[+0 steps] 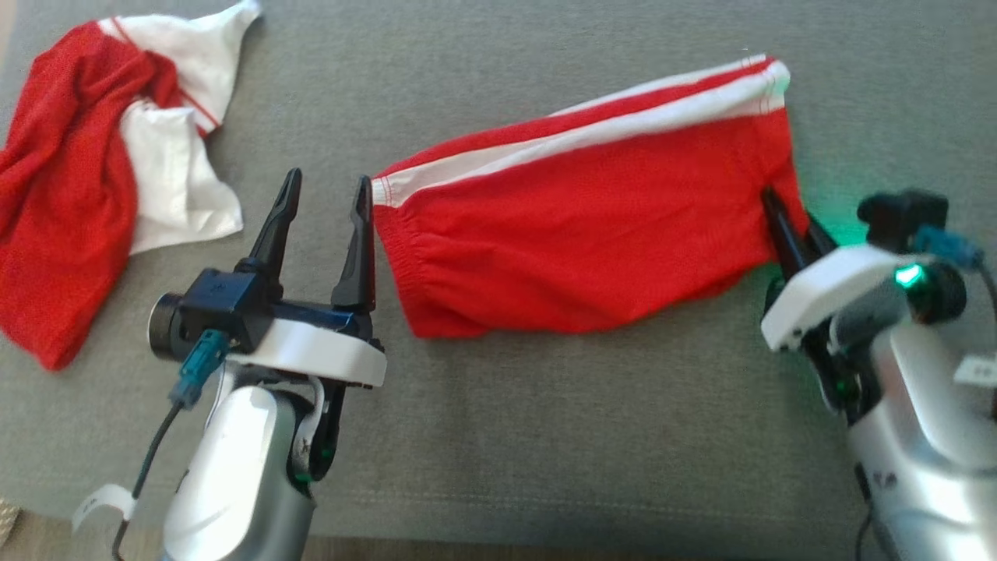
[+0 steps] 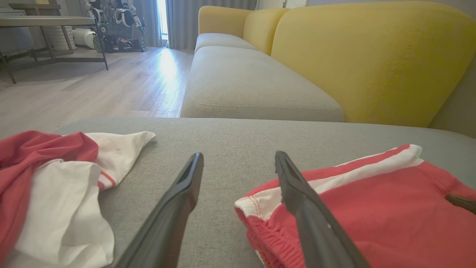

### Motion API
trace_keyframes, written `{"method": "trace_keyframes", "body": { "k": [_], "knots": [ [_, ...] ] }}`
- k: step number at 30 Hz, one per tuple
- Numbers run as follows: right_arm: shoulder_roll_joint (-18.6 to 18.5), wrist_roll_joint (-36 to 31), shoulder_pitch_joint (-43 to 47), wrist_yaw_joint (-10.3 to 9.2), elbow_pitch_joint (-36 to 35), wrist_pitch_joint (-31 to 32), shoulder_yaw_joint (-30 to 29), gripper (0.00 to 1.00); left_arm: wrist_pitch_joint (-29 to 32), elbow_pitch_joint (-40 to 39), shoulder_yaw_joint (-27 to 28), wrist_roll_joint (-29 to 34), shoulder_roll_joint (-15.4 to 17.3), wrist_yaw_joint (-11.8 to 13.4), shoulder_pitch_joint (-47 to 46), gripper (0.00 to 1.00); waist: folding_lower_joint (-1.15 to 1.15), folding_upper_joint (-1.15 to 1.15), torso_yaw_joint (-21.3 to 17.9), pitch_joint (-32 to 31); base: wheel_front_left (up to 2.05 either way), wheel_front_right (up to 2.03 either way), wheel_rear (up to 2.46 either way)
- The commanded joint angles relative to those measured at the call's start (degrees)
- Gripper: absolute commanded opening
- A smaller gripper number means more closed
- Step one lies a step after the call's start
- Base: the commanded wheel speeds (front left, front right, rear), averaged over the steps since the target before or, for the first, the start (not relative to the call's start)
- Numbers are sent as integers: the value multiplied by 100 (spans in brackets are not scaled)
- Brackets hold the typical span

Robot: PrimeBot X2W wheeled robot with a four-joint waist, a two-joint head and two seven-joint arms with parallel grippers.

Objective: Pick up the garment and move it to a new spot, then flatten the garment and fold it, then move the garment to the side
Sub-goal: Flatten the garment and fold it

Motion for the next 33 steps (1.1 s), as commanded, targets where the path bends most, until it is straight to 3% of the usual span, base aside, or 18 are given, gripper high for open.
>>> {"method": "trace_keyframes", "body": {
  "k": [1, 13, 23, 28, 33],
  "knots": [
    [1, -4, 133, -4, -162, -39, 33, 0, -70, -209, 232, 63, 91, -32, -13, 100, 0, 0, -98, -69, 0, 0, 0],
    [365, -235, 1282, -4, -1135, -6, -801, 0, -70, -322, 426, 70, 213, 23, 309, 100, 0, 0, -674, -238, 0, 0, 0],
    [439, -439, 1328, -4, -1363, 54, -903, 0, -70, -275, 389, 89, 274, 32, 309, 100, 0, 0, -724, -292, 0, 0, 0],
    [515, -596, 1217, -4, -1954, 110, -599, 0, -70, -227, 378, 109, 295, 72, 337, 100, 0, 0, -644, -465, 0, 0, 0],
    [558, -548, 850, -4, -2561, 359, 480, 0, -70, -195, 345, 75, 284, 73, 370, 100, 0, 0, -493, -635, 0, 0, 0]
  ]
}}
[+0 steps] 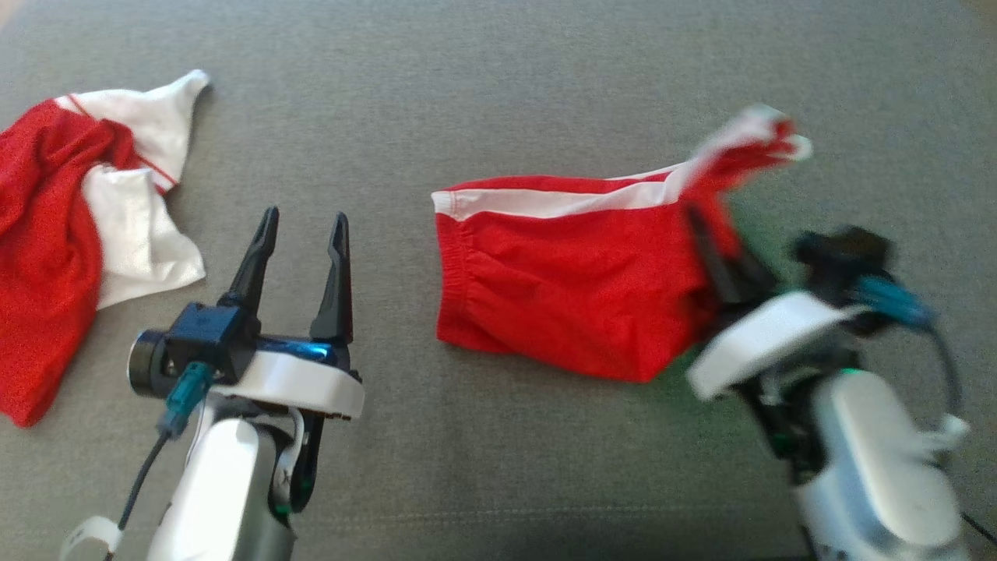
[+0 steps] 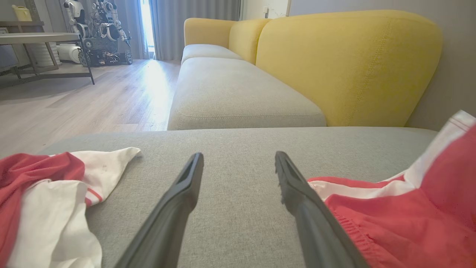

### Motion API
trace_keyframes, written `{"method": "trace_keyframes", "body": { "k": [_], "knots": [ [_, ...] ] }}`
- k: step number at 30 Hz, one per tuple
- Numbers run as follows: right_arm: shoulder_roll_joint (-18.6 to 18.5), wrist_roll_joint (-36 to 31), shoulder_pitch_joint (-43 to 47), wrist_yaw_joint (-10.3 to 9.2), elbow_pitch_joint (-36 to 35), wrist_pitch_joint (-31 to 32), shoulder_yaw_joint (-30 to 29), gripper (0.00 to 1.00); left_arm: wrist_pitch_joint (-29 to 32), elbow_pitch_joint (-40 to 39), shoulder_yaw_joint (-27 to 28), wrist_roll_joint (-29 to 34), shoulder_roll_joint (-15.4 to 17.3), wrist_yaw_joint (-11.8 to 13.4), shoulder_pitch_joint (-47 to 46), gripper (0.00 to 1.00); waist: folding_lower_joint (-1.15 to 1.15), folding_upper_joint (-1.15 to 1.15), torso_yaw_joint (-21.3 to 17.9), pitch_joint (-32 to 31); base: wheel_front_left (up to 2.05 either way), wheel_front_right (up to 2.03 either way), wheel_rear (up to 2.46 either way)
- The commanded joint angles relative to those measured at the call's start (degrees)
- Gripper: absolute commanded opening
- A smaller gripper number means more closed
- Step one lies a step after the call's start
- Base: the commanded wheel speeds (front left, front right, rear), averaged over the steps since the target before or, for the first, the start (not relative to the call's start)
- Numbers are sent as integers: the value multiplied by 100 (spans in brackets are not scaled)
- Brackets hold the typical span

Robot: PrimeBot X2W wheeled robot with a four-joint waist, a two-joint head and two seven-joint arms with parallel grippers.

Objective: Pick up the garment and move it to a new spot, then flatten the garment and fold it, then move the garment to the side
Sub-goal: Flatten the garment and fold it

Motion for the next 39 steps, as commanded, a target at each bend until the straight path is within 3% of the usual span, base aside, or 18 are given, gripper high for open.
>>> {"method": "trace_keyframes", "body": {
  "k": [1, 6, 17, 19, 24, 28, 39],
  "knots": [
    [62, 82, -341, -4, -274, 111, 519, 0, -70, -147, 165, -13, 91, 26, -15, 100, 0, 0, 122, -88, 0, 0, 0],
    [216, 409, -783, -4, 95, 220, 1535, 0, -70, -137, 152, -83, 34, 69, 58, 100, 0, 0, 371, -168, 0, 0, 0],
    [341, 940, -1088, -4, 1386, -101, 2326, 0, -70, -167, 77, -107, -36, 60, 58, 100, 0, 0, 755, 10, 0, 0, 0],
    [345, 1013, -1152, -4, 1446, -213, 2509, 100, -70, -167, 87, -108, -45, 66, 63, 100, 0, 0, 741, 32, 0, 0, 0],
    [344, 1131, -1284, -4, 1206, -571, 2826, 100, -70, -161, 121, -76, -32, 60, 53, 100, 0, 0, 619, 25, 0, 0, 0],
    [194, 1118, -1195, -4, 755, -894, 2690, 100, -70, -166, 167, -40, -2, 85, 55, 100, 0, 0, 491, -22, 0, 0, 0],
    [-23, 438, -261, -4, -86, -1078, 422, 100, -70, -236, 324, 2, 149, 165, 123, 100, 0, 0, 154, -136, 0, 0, 0]
  ]
}}
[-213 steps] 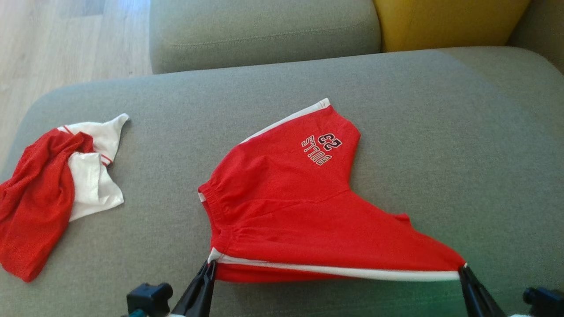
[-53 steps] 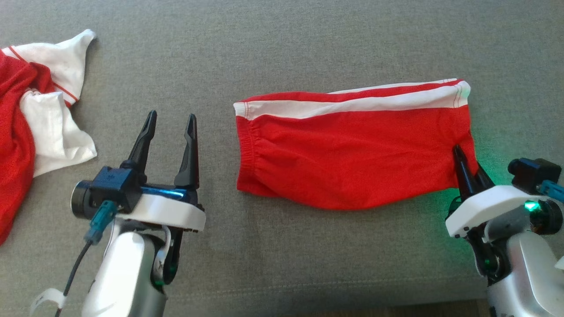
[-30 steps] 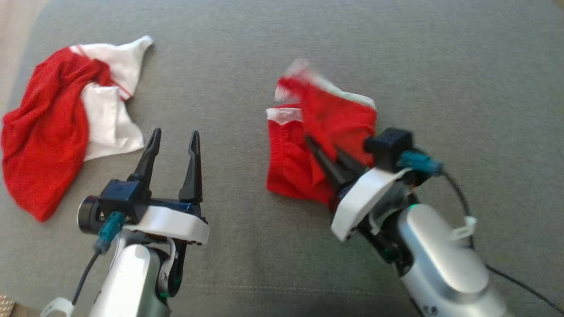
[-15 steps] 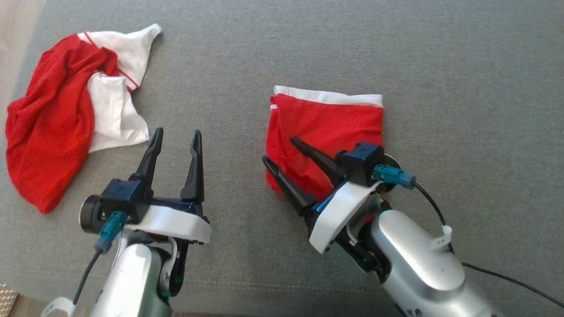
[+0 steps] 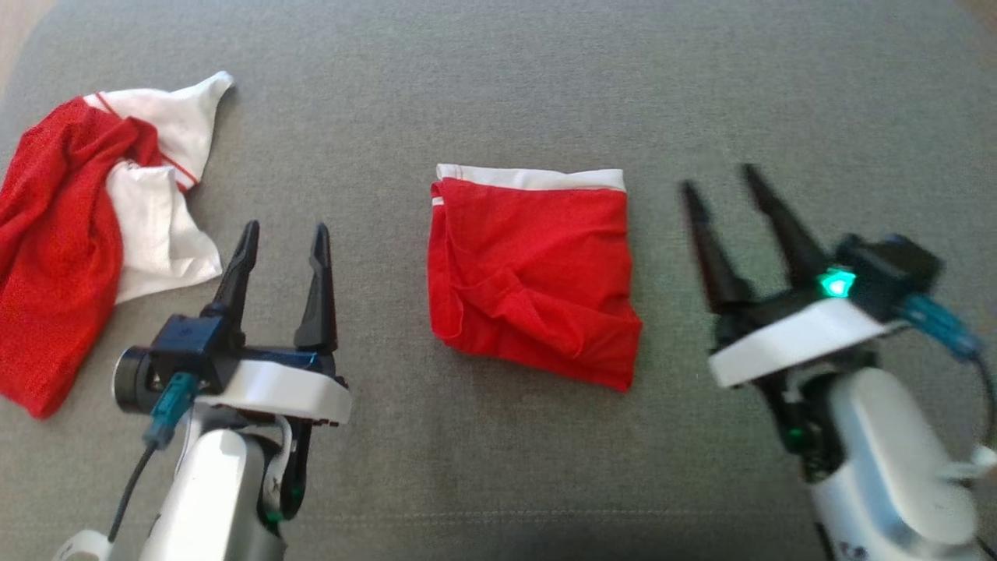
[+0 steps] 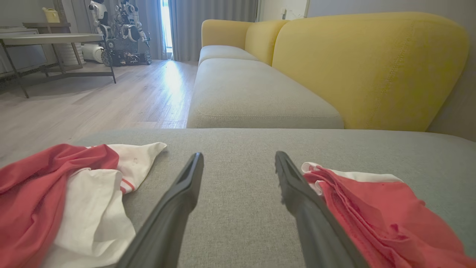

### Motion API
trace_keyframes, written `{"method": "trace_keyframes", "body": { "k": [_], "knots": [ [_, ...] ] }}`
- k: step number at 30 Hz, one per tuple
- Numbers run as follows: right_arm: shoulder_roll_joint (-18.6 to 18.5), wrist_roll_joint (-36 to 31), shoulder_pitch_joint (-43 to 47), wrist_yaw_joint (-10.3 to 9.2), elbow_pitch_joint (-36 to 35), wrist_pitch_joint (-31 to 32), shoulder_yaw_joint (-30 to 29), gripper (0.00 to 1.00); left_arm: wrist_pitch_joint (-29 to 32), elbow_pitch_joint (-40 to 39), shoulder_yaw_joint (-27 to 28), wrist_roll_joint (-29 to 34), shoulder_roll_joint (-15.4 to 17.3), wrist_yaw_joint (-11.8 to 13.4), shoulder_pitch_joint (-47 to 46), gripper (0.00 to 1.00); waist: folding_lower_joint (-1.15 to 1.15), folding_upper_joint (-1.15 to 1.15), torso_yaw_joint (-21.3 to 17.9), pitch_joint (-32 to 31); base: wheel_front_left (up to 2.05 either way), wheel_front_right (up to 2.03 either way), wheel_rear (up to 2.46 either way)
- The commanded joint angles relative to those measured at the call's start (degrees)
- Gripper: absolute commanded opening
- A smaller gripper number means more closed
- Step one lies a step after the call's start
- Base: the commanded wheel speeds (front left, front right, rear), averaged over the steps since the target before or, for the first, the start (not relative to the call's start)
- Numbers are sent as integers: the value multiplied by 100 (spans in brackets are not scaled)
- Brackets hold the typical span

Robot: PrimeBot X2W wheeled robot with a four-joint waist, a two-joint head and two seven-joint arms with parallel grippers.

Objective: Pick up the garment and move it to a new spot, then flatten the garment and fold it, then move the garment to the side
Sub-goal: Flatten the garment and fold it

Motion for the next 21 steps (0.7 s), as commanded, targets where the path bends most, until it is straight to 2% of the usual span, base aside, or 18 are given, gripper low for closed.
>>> {"method": "trace_keyframes", "body": {
  "k": [1, 6, 8, 21],
  "knots": [
    [15, -165, 115, -4, -323, -20, -287, 100, -70, -194, 234, 50, 144, 51, -44, 100, 0, 0, -67, -44, 0, 0, 0],
    [-30, -576, 606, -4, -665, 118, -1250, 100, -70, -221, 251, 49, 221, 78, 41, 100, 0, 0, -161, -108, 0, 0, 0],
    [-35, -678, 744, -4, -774, 189, -1444, 100, -62, -231, 241, 53, 240, 86, 64, 100, 0, 0, -181, -117, 0, 0, 0],
    [58, -831, 1013, -4, -1131, 391, -1632, 100, 10, -292, 173, 44, 308, 124, 130, 100, 0, 0, -198, -134, 0, 0, 0]
  ]
}}
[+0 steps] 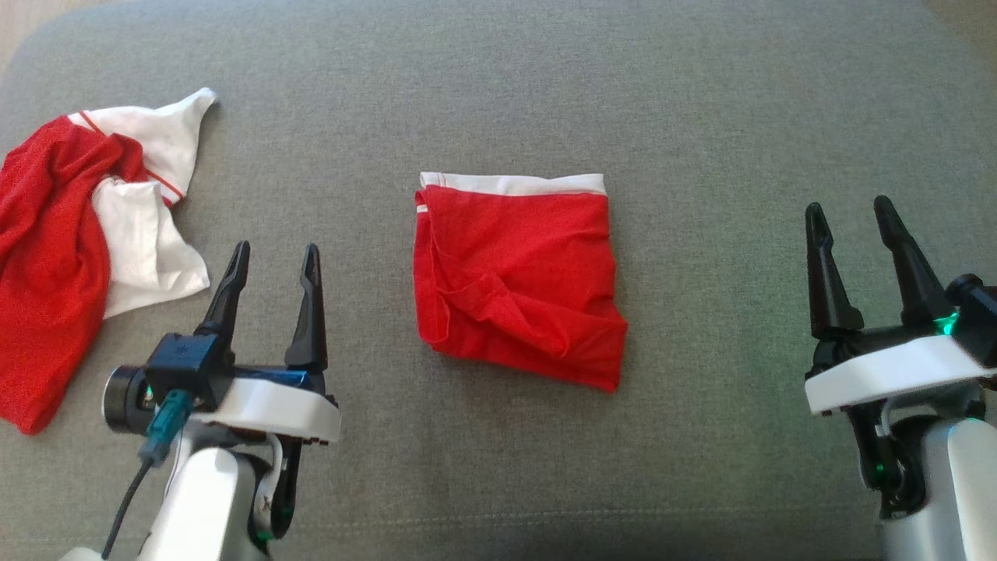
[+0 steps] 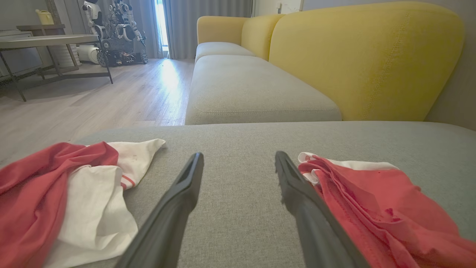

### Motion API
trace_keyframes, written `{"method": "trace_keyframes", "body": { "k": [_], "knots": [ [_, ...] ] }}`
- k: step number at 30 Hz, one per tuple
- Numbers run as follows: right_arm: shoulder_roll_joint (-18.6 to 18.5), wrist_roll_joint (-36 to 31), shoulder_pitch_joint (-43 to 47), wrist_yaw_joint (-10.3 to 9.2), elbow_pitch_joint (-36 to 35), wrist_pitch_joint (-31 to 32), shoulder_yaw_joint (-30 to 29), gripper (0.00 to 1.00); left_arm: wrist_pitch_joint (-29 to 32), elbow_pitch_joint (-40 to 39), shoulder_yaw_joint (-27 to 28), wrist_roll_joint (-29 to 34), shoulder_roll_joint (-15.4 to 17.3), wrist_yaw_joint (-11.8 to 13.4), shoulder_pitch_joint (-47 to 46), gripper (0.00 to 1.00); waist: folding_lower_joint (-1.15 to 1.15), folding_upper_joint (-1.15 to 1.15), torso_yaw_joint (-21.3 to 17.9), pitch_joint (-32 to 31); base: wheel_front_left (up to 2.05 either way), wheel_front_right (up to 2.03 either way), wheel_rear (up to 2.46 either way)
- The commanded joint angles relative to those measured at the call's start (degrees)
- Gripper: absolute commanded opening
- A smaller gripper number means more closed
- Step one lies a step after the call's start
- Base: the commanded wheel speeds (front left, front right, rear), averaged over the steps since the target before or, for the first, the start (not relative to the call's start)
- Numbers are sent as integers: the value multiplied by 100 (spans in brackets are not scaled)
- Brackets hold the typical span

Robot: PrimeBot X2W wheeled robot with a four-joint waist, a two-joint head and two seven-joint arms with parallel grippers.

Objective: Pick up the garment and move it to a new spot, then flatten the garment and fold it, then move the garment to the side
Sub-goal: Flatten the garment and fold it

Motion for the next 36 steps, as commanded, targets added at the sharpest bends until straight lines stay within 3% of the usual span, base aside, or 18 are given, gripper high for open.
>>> {"method": "trace_keyframes", "body": {
  "k": [1, 11, 13, 14, 19, 27, 32, 36],
  "knots": [
    [0, -49, -38, -4, -240, 17, 117, 100, -6, -223, 149, 25, 132, 29, -96, 100, 0, 0, 9, -9, 0, 0, 0],
    [2, -105, -79, -4, -280, 40, 140, 100, 3, -247, 101, -1, 167, 43, -130, 100, 0, 0, 56, 62, 0, 0, 0],
    [-4, -93, -144, -4, -236, 54, 226, 14, 2, -250, 85, -6, 167, 36, -177, 100, 0, 0, 91, 112, 0, 0, 0],
    [-15, -84, -186, -4, -202, 59, 292, 0, 1, -249, 72, -7, 163, 30, -209, 100, 0, 0, 118, 144, 0, 0, 0],
    [-73, 17, -520, -4, 232, 70, 985, 0, -13, -219, -1, -5, 119, 6, -368, 100, 0, 0, 266, 271, 0, 0, 0],
    [73, 427, -1243, -4, 1532, -135, 2556, 0, -51, -107, -106, 1, 48, -40, -548, 100, 0, 0, 528, 379, 0, 0, 0],
    [132, 603, -1604, -4, 2353, -352, 3107, 0, -70, -57, -133, -16, -12, -44, -602, 100, 0, 0, 703, 426, 0, 0, 0],
    [166, 747, -1745, -4, 2619, -471, 3404, 0, -77, -46, -125, -28, -32, -41, -599, 100, 0, 0, 758, 446, 0, 0, 0]
  ]
}}
